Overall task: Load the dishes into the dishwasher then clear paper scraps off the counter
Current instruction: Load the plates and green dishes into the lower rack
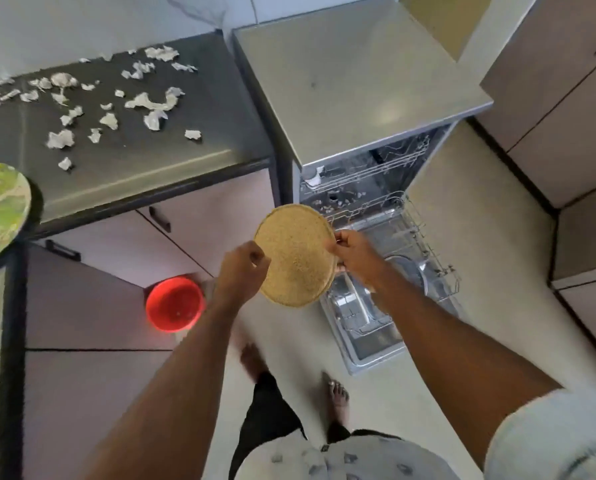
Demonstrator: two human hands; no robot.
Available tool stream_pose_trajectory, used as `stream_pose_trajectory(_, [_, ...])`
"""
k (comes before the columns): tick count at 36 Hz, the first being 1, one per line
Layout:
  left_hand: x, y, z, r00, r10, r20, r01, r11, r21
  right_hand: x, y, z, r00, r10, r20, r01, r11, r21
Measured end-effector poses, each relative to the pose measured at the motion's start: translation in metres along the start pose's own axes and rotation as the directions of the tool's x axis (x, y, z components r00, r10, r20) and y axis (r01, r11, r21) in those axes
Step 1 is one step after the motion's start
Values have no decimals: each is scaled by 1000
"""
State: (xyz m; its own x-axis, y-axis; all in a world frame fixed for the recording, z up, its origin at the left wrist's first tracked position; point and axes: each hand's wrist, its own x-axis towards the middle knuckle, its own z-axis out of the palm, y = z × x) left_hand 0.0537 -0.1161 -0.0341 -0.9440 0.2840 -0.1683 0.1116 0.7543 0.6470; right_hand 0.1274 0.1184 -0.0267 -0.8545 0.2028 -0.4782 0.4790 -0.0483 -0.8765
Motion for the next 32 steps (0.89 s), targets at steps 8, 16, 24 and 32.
stream_pose_trajectory(8, [-12,73,86,979,47,199,-51,999,13,-43,74,-106,944,113,-309,-111,994,25])
stream_pose_trajectory(16, [15,117,172,915,117,385,-138,990,28,-57,123,-193,722,106,-684,-195,979,-54])
stream_pose_trajectory(24, [33,174,244,866,188,464,-218,976,11,-53,152,-281,583,136,-801,-213,977,11])
stream_pose_trajectory(32, [46,201,308,887,140,441,-135,990,-42,-2,184,-371,598,111,-794,-331,936,-119])
